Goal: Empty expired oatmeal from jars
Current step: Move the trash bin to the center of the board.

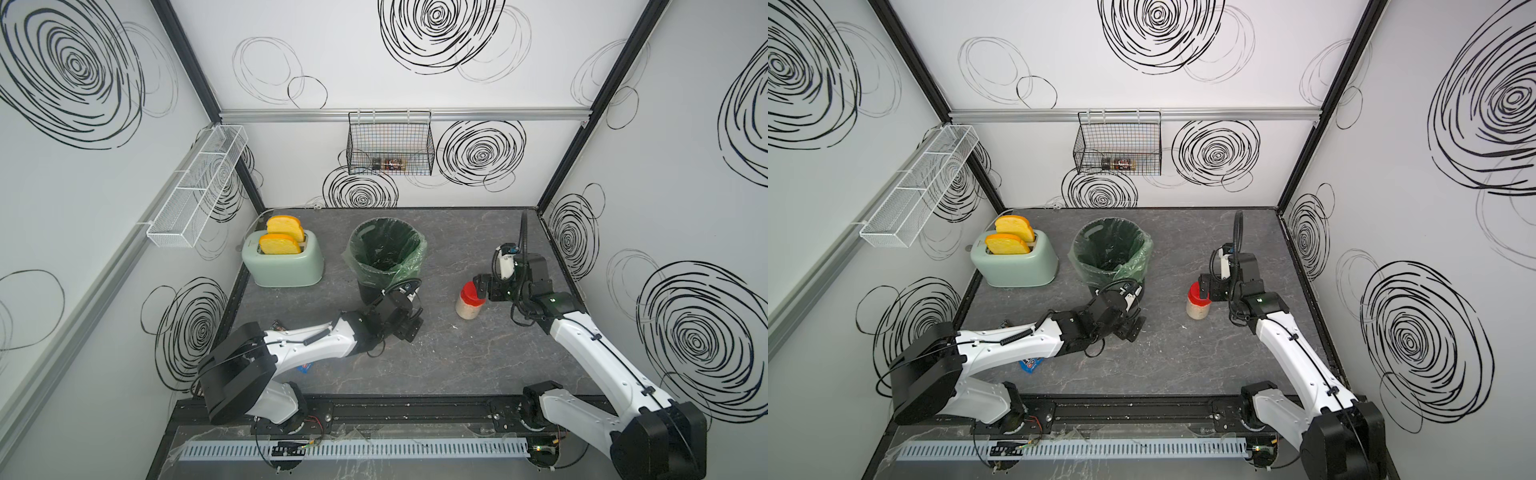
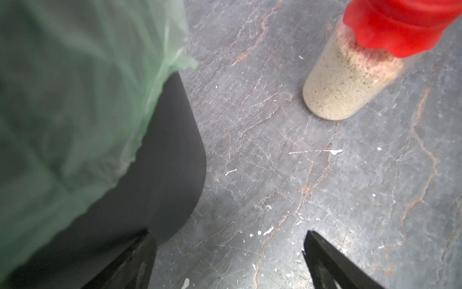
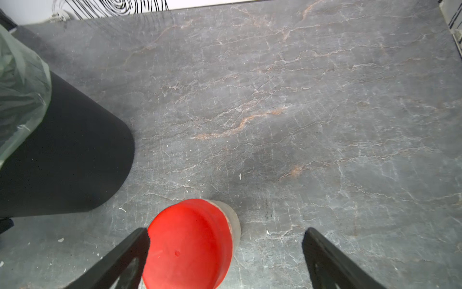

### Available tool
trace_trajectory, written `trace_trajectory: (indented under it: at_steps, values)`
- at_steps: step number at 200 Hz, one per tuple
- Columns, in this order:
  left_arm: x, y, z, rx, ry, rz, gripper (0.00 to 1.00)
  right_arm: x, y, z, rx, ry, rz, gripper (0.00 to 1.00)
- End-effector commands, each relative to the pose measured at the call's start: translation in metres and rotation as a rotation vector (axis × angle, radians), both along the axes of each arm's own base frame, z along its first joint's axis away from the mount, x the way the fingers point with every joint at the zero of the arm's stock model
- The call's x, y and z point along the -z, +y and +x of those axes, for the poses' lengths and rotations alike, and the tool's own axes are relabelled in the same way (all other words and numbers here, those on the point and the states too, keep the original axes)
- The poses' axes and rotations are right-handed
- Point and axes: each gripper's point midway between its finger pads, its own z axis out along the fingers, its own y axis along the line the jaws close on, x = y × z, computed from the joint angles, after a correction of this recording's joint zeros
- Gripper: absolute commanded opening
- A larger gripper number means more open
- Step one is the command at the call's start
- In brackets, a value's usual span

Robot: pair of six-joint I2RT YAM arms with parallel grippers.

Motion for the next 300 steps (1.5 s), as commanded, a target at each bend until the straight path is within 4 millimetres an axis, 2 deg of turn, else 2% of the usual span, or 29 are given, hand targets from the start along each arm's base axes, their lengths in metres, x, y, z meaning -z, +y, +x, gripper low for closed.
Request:
trace_trajectory:
  at_steps: [1, 44, 74, 95, 113, 164, 179, 237, 264, 300]
  values:
    - [-0.035, -0.03, -0.01, 0.063, -0.092, -0.046, 0.96, -0.001, 0.004, -0.007, -0.037, 0.05, -0.077, 0.98]
    - [-0.067, -0.063, -0.056, 0.076, -0.196, -0.117, 0.96, 0.004, 0.014, -0.011, -0.085, 0.121, -0.169, 0.98]
    - [-0.088, -0.086, -0.084, 0.169, -0.313, -0.311, 0.96, 0.011, 0.017, -0.013, -0.108, 0.183, -0.217, 0.98]
    - [-0.102, -0.092, -0.093, 0.248, -0.368, -0.504, 0.96, 0.01, 0.016, -0.013, -0.102, 0.211, -0.231, 0.98]
    - [-0.103, -0.097, -0.097, 0.311, -0.442, -0.542, 0.96, 0.01, 0.015, -0.014, -0.082, 0.222, -0.218, 0.98]
    - [-0.073, -0.128, -0.087, 0.355, -0.505, -0.525, 0.96, 0.005, 0.009, -0.013, -0.057, 0.228, -0.161, 0.98]
    - [-0.06, -0.138, -0.081, 0.347, -0.482, -0.522, 0.96, 0.002, 0.006, -0.012, -0.045, 0.226, -0.146, 0.98]
    - [-0.033, -0.174, -0.053, 0.321, -0.365, -0.53, 0.96, 0.001, -0.002, -0.009, -0.016, 0.218, -0.111, 0.98]
    - [-0.02, -0.182, -0.04, 0.288, -0.333, -0.522, 0.96, -0.001, -0.005, -0.008, -0.007, 0.216, -0.099, 0.98]
    - [-0.011, -0.181, -0.026, 0.223, -0.321, -0.521, 0.96, -0.001, -0.007, -0.008, 0.0, 0.214, -0.088, 0.98]
